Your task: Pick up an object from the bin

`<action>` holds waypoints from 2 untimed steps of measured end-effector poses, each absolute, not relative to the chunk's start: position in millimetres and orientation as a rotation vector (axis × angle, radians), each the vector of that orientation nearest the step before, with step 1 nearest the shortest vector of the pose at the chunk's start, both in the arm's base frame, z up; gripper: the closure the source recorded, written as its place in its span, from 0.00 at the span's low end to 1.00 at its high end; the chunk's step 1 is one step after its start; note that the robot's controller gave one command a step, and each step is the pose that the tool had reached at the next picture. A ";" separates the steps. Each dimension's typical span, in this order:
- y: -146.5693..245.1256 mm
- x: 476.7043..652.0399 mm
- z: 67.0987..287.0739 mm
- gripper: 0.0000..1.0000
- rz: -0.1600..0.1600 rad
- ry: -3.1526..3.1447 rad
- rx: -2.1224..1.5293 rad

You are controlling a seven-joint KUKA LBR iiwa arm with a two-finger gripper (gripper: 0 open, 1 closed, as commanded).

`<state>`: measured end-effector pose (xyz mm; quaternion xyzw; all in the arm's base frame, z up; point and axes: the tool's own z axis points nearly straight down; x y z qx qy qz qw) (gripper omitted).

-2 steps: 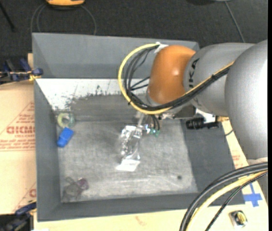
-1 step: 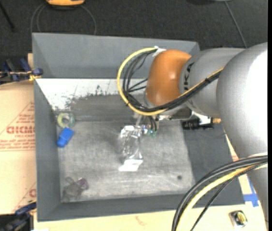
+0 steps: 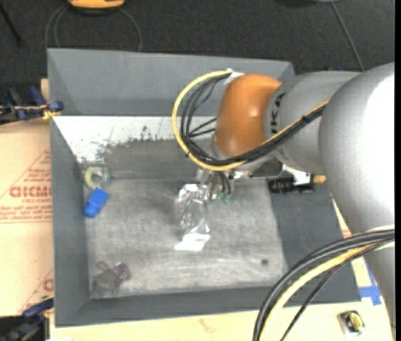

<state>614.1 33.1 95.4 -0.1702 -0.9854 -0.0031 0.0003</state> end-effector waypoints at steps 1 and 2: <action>39.3 617.2 97.4 1.00 -0.005 -3.134 -0.304; 38.0 625.0 96.5 1.00 -0.013 -3.151 -0.276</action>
Offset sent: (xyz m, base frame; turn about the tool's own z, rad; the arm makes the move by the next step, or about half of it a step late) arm -0.0003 0.0054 -0.0030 -0.1496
